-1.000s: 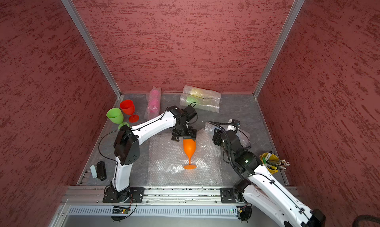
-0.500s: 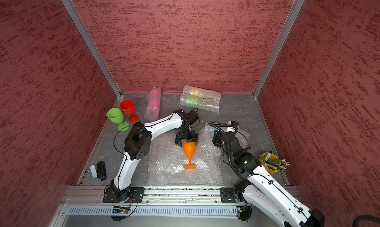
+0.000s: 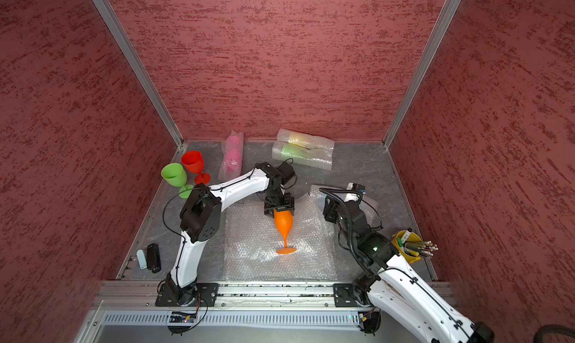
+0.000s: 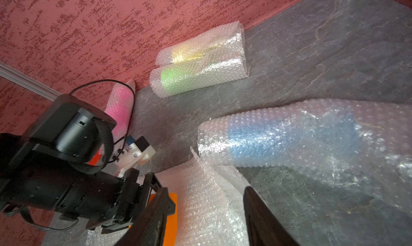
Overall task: Unpack wine glasses from bubble wrap
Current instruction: Pick up the wine glass from the bubble wrap, then place the wine glass at the center of the board.
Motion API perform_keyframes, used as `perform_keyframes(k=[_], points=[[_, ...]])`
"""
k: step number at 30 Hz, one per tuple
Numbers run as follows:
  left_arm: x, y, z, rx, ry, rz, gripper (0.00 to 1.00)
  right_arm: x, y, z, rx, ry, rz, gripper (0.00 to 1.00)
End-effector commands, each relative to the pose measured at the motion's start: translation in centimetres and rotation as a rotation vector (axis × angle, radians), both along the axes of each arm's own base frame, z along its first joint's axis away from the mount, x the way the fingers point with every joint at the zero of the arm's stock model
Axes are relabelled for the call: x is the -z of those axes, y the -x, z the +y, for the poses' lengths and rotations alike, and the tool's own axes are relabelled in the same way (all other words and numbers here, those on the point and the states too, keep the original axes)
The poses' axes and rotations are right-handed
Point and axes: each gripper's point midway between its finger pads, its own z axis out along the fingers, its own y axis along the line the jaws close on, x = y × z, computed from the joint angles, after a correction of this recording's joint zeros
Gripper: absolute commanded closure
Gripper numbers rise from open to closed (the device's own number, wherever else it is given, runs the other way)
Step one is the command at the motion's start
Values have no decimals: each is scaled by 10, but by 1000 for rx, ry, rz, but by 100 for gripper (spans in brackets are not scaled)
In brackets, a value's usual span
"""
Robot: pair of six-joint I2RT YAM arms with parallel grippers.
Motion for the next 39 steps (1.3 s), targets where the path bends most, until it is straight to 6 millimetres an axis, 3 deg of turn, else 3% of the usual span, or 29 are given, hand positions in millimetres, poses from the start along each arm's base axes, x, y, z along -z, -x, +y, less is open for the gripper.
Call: perform_keyframes(k=[1,8,14,18,22,27,39], points=[[-58,-9,19,-24,11,-158,21,-15,-2,4,-13,-40,-34,44],[-160,-24,83,-84,-11,-574,22,-22,-6,12,-46,-48,-63,44],[-228,-35,128,-81,158,-1088,34,-24,-13,21,-75,-41,-78,44],[-251,-31,167,-146,236,-1362,38,-24,-16,24,-85,-33,-80,44],[-246,-39,217,-202,110,-1468,36,-23,-19,28,-98,-32,-86,43],[-237,-50,247,-150,-108,-1578,33,-18,-23,36,-123,-38,-88,43],[-159,-70,344,-513,-285,-1505,38,-12,-36,53,-168,-36,-89,43]])
